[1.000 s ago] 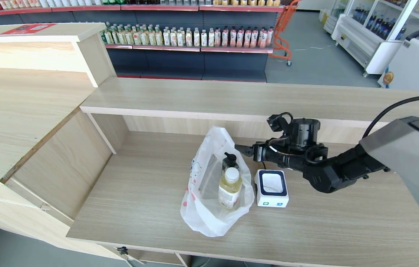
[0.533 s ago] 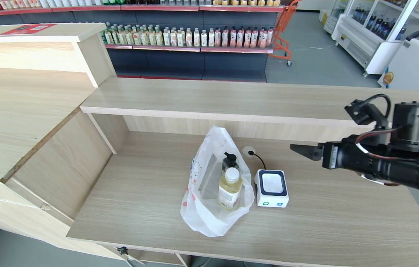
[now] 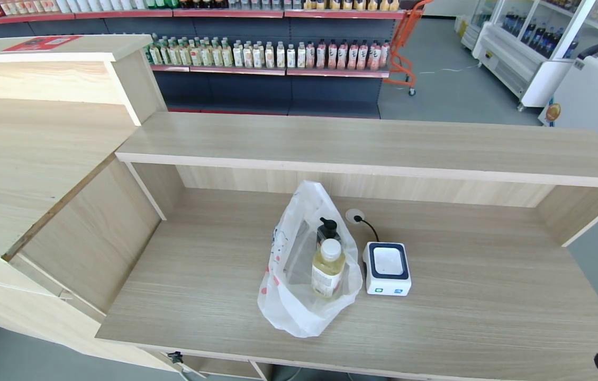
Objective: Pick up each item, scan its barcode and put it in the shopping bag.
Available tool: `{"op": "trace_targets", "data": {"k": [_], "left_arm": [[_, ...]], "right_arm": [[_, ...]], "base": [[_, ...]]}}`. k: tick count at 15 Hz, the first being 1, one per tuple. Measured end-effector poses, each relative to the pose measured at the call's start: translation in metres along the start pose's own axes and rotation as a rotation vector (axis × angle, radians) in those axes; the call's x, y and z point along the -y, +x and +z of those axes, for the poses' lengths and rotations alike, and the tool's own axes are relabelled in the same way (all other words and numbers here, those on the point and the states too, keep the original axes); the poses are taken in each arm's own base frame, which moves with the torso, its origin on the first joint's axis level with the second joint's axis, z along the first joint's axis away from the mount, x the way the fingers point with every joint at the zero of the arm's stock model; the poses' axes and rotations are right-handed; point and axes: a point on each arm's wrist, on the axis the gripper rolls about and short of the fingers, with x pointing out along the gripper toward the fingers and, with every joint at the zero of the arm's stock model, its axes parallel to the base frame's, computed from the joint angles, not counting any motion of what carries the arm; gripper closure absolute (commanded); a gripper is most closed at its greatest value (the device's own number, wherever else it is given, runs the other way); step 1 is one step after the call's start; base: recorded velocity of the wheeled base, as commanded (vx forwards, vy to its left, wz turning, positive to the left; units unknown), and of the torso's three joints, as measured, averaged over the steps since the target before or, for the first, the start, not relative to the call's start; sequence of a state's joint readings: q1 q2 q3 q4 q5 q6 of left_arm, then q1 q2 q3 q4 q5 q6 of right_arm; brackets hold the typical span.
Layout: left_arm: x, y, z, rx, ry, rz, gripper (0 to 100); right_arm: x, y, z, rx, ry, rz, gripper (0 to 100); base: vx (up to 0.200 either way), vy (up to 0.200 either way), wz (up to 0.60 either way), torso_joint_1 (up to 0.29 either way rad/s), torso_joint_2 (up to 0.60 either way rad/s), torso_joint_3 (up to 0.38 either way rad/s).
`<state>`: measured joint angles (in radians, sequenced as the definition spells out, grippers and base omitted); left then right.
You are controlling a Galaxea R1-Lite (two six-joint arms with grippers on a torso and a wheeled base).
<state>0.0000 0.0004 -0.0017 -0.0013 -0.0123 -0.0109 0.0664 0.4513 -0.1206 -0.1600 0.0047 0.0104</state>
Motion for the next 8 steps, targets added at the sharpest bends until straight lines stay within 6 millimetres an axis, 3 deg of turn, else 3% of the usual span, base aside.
{"op": "trace_targets", "data": {"k": [3, 5, 6, 8], "left_arm": [[0.0, 0.0, 0.0, 0.0, 0.0, 0.0, 0], [0.0, 0.0, 0.0, 0.0, 0.0, 0.0, 0], [0.0, 0.0, 0.0, 0.0, -0.001, 0.0, 0], [0.0, 0.0, 0.0, 0.0, -0.001, 0.0, 0]], "right_arm": [[0.001, -0.026, -0.046, 0.053, -0.015, -0.078, 0], [0.0, -0.03, -0.055, 0.112, -0.014, -0.094, 0], [0.0, -0.032, -0.056, 0.135, -0.015, -0.097, 100], [0.0, -0.033, -0.058, 0.158, -0.014, -0.099, 100]], "base": [[0.0, 0.0, 0.0, 0.0, 0.0, 0.0], [0.0, 0.0, 0.0, 0.0, 0.0, 0.0], [0.0, 0.0, 0.0, 0.0, 0.0, 0.0], [0.0, 0.0, 0.0, 0.0, 0.0, 0.0]]}}
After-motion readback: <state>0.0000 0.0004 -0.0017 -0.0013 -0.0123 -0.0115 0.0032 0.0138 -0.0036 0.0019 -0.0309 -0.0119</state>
